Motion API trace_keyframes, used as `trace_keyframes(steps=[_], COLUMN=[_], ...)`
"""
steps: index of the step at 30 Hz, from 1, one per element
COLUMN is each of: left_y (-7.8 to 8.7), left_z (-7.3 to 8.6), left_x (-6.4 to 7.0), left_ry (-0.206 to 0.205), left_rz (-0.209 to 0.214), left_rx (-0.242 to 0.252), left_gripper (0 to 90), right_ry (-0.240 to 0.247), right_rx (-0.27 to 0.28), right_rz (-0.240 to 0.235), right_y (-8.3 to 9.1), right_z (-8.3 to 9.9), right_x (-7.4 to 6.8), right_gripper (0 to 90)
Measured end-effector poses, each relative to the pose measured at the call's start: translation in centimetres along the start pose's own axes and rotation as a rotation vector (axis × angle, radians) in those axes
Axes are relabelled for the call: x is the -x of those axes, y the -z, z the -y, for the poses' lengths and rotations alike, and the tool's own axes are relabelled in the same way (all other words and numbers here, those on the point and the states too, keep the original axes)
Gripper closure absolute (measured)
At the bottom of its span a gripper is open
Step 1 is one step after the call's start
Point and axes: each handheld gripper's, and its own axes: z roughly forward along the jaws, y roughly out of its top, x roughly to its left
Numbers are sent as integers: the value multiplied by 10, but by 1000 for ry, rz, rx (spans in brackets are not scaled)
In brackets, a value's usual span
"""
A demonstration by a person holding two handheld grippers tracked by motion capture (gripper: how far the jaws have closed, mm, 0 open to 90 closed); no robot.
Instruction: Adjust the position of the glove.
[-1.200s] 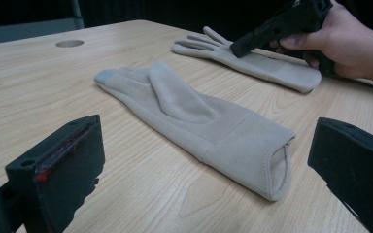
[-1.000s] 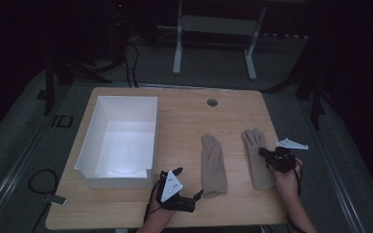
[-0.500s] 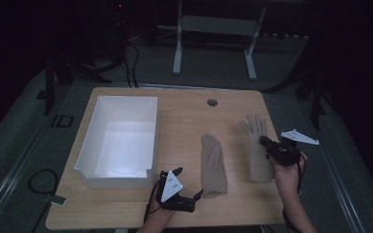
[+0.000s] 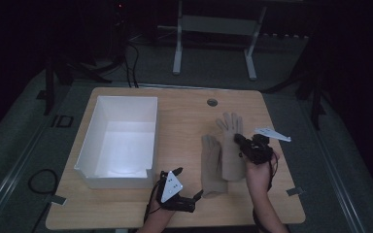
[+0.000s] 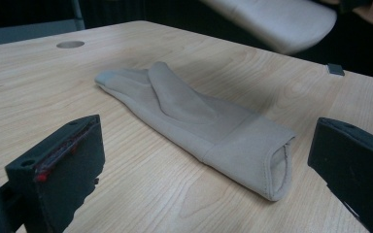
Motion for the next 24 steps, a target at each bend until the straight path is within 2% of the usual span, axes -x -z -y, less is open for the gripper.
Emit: trace_keyframes(steps=[3,7,8,10,12,17,19,24], left_y=[0,0,0,0,0,0,0,0], left_z=[0,0,0,0,0,0,0,0], left_x=[0,-1,-1,-1,-1,-1,-1,-1], left_ry=[-1,5,7,8,10,9,9,9], left_rz=[3,7,8,9,13,13,13,13], left_rx=[0,2,2,3,3,3,2,1], left_gripper=[4,4,4,4,4,4,4,4], right_ry=[-19,-15,-28,-16,-31,-19,-30,-17], right_rx=[-15,-44,-50,-68,-83,-106,-119,-147], right_rz=[-5,8,-1,8,-4,10,2,0], right_y=[-12,-26,-29,-34,-37,-41,-43,-48], right_z=[7,15,18,23,27,36,39,48], right_x=[-11,-18,-19,-22,-24,-28,-28,-31], right_gripper=[875,874,874,874,874,873,873,870])
